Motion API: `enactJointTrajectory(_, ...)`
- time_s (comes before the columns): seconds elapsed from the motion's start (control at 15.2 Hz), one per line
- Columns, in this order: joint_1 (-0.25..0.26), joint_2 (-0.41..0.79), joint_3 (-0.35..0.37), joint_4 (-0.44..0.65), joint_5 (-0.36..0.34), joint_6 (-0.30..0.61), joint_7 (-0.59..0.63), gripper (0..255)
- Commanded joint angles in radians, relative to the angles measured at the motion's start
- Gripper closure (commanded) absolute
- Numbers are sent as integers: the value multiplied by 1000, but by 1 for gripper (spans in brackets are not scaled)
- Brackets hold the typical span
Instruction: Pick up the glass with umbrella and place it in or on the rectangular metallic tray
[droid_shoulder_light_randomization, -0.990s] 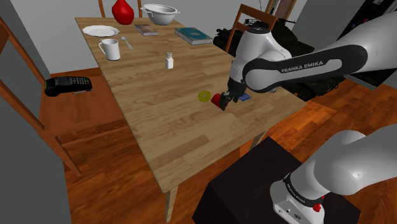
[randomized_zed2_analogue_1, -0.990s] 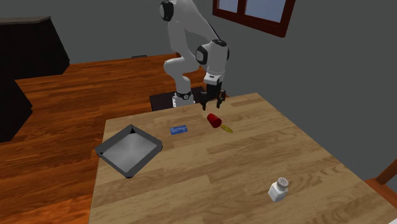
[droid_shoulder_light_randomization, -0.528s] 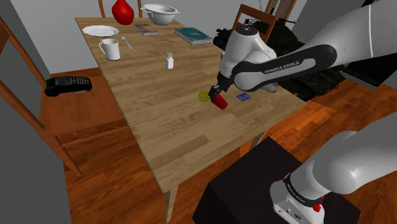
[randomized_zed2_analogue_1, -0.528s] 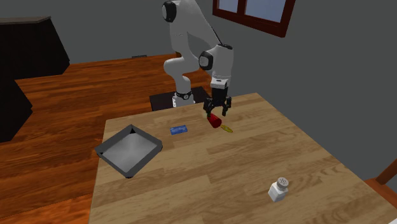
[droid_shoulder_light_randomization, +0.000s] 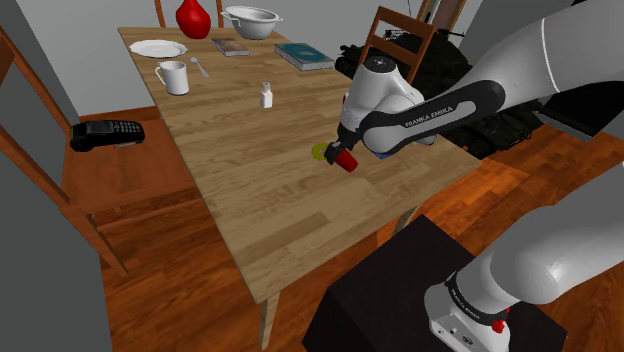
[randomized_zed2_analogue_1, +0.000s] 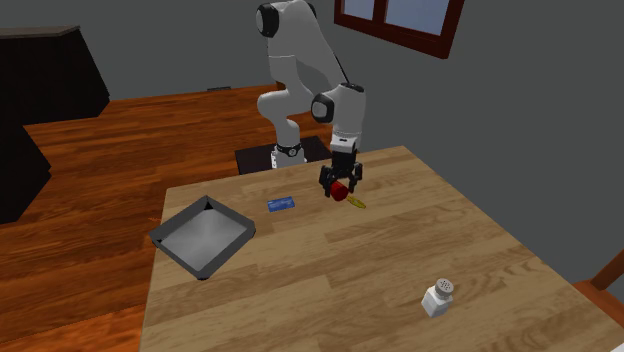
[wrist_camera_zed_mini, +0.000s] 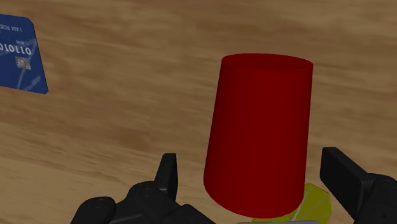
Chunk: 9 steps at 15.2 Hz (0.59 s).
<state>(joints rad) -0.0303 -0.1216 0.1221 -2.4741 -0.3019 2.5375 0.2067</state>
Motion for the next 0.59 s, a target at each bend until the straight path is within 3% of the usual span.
enactJointTrajectory(0.0,-1,3,0,0,-2,5,1,0)
enactJointTrajectory(0.33,-1,3,0,0,-2,4,1,0)
enactJointTrajectory(0.4,-1,3,0,0,-2,4,1,255)
enactJointTrajectory(0.53,-1,3,0,-1,-2,4,1,255)
